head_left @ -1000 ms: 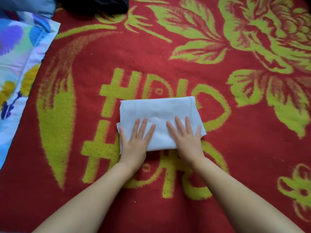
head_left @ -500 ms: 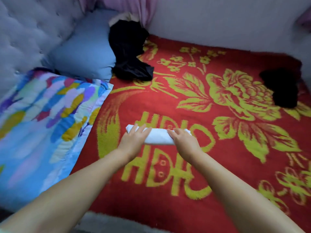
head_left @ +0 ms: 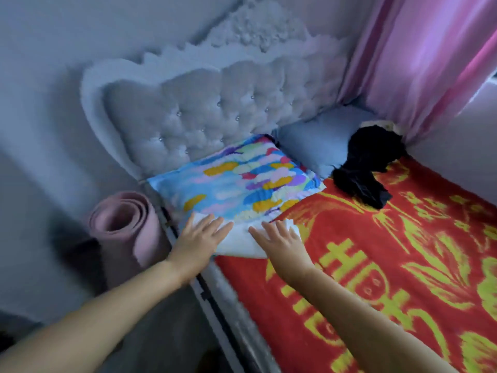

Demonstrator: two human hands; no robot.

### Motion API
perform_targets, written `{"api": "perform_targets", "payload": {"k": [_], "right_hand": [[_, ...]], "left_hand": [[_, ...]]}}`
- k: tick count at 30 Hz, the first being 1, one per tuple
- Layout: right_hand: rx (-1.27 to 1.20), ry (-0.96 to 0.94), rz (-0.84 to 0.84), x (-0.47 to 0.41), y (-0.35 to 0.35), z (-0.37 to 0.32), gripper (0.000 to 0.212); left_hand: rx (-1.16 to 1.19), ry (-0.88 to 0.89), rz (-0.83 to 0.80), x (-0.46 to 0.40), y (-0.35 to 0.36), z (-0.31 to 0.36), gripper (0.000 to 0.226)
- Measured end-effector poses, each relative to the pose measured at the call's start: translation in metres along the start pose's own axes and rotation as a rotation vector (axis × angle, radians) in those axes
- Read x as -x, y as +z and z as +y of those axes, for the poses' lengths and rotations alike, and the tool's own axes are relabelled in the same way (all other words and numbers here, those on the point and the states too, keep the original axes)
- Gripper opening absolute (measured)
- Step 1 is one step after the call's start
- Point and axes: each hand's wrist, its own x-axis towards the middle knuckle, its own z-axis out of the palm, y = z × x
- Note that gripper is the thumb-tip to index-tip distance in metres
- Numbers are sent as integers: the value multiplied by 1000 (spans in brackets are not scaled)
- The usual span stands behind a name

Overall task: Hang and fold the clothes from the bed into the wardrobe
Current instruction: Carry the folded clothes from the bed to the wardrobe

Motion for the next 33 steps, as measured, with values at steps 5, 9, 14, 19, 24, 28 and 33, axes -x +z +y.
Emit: {"api": "perform_targets", "payload": {"k": [5,9,14,19,24,28,33], "right_hand": [[135,-352,57,-14,-17,-107,78],[114,-620,78,-14,-32,-203,84],[91,-818,57,8,-59,-329,79],[36,-975,-102,22,-55,-442,66],[-49,-1025,-89,44,-69,-576,64],[-65,-1010,-105,50,-75,-642,66],[-89,-971,-219,19,-56,-678,77]], "left_hand": [[-30,-304,-102,147,-32,-24,52],[-115,-483,-188,260,-63,-31,58],[-111,-689,-222,391,-98,-30,46],[-136,-762,-171,503,-117,-43,42],[-146,-833,-175,627,-140,-77,43],[-82,-895,-247,688,-141,-107,66],[5,-884,-371,711,-108,-156,73]]}}
